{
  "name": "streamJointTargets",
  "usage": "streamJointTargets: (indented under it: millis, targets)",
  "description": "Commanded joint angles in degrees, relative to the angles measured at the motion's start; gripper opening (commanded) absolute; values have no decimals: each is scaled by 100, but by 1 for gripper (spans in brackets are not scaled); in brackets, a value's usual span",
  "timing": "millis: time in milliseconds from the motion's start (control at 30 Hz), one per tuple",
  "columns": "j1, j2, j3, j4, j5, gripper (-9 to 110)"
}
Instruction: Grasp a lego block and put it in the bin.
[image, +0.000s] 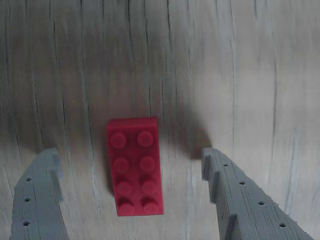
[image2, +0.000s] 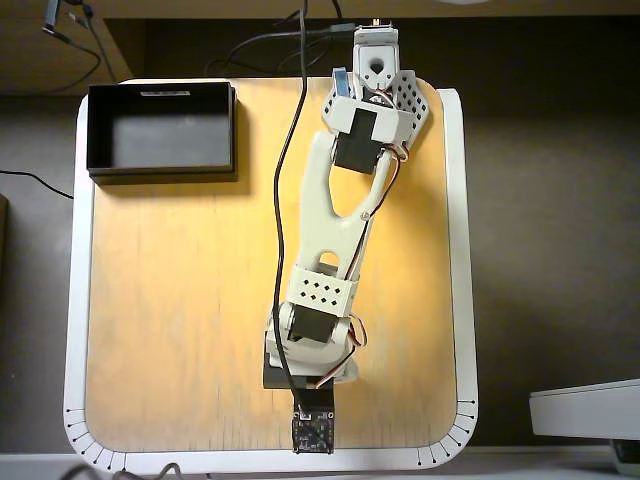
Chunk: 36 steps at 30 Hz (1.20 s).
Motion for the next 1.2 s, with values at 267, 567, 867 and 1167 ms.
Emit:
streamJointTargets:
  millis: [267,567,867,1167]
  targets:
    - [-44,97,-686,-114,26,2]
    - [44,290,-686,62,18,1]
    - [123,1459,-686,624,-158,1]
    - [246,3103,-686,1336,-606,1]
